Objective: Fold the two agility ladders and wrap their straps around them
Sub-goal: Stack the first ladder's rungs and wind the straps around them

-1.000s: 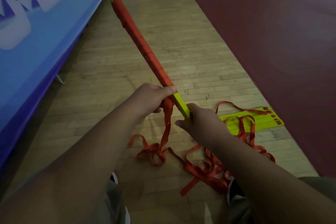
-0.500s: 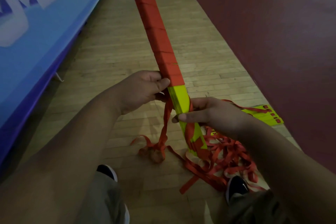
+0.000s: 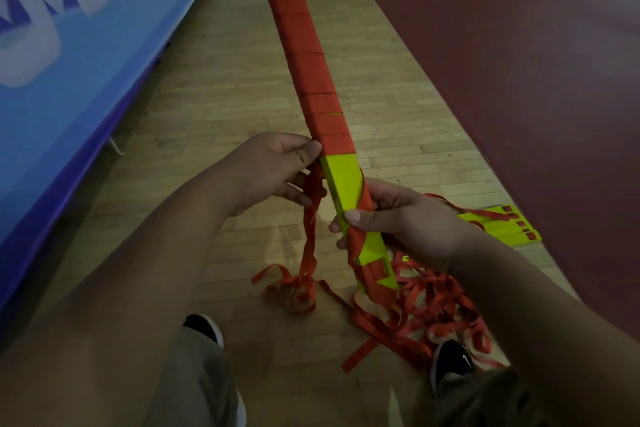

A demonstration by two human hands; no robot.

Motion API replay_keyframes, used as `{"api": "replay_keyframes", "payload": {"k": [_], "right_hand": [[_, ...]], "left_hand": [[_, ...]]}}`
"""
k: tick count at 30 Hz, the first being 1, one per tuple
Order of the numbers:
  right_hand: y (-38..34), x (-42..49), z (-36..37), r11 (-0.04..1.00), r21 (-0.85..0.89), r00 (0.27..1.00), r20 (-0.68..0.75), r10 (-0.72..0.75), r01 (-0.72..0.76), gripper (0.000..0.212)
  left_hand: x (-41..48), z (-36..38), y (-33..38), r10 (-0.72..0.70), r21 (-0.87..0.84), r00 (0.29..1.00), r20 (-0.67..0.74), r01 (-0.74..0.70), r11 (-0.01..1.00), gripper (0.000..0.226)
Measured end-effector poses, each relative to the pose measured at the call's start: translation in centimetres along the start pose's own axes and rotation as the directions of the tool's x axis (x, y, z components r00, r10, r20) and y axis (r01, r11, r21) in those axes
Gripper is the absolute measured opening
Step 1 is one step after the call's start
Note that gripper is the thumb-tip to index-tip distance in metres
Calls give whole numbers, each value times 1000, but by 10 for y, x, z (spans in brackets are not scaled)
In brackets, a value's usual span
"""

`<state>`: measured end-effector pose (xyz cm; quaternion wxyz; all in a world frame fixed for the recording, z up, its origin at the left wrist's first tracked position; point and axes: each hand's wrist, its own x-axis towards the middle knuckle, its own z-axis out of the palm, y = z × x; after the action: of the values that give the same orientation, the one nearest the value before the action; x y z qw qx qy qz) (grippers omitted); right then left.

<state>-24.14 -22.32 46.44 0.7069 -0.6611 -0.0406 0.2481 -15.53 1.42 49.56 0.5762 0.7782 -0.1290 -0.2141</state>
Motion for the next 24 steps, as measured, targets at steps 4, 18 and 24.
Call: {"api": "replay_keyframes", "payload": {"k": [4,18,24], "right_hand": [[2,2,1,997,-72,998,-69,-13,8,30],[37,20,15,869,-493,898,-362,-249,42,42],[30,19,18,883,-470,956,-256,-142,5,39]], "left_hand": [[-2,1,2,-49,47,998,-46,51,998,32],[3,29,-2,-86,273,965,-246,154,950,58],[9,20,-11,-93,198,976,-197,132,971,41]]}}
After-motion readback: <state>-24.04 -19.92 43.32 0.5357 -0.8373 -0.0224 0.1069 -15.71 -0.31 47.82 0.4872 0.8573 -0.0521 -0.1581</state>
